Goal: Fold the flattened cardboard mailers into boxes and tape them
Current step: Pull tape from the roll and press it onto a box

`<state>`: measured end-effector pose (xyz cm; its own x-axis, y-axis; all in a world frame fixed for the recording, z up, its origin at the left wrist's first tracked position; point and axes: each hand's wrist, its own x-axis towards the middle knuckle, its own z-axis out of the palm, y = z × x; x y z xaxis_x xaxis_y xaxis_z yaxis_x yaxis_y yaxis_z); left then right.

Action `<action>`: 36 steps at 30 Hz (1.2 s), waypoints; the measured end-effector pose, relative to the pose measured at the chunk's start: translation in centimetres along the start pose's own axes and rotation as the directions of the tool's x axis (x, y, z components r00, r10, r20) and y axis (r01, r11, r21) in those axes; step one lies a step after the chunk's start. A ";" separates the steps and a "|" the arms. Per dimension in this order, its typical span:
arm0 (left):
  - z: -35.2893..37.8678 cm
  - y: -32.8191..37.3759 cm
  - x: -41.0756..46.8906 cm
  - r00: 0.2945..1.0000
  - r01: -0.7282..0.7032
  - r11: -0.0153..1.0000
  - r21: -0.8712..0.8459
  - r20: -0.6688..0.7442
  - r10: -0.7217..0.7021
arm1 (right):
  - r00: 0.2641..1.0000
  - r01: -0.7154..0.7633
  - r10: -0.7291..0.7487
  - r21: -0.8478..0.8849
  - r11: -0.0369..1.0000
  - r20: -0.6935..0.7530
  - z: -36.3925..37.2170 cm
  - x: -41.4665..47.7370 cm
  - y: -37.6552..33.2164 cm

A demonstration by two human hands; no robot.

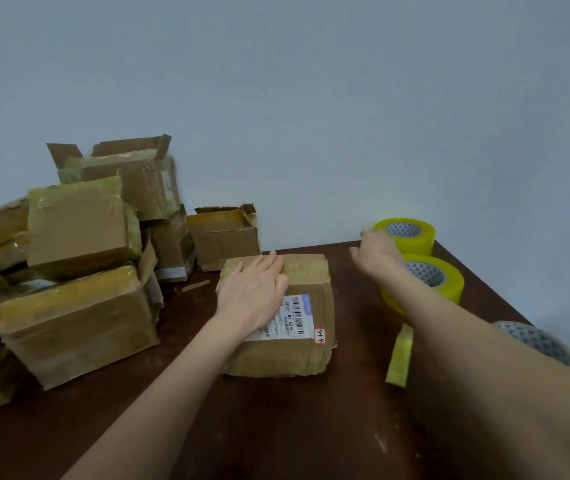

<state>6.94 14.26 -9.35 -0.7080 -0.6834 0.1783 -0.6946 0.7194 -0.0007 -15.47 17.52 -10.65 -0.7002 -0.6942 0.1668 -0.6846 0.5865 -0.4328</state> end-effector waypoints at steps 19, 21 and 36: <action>-0.1 -4.6 2.0 0.988 -0.115 0.993 0.014 0.109 0.113 | 0.999 -0.031 0.024 -0.157 0.987 -0.045 1.1 8.2 0.9; -0.3 -5.0 2.0 0.985 -0.134 0.991 -0.007 0.113 0.134 | 0.999 0.052 -0.052 0.064 0.997 0.005 -0.7 6.6 -1.7; -3.9 -6.8 -8.3 0.979 -0.131 0.986 -0.104 0.145 0.146 | 0.921 0.315 -0.388 0.636 0.704 -0.027 -14.6 -9.9 -10.9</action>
<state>18.06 15.53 -7.03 -0.8126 -0.5819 0.0316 -0.5785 0.8120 0.0781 -4.06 24.08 5.31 -0.3850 -0.8557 0.3458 -0.5739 -0.0715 -0.8158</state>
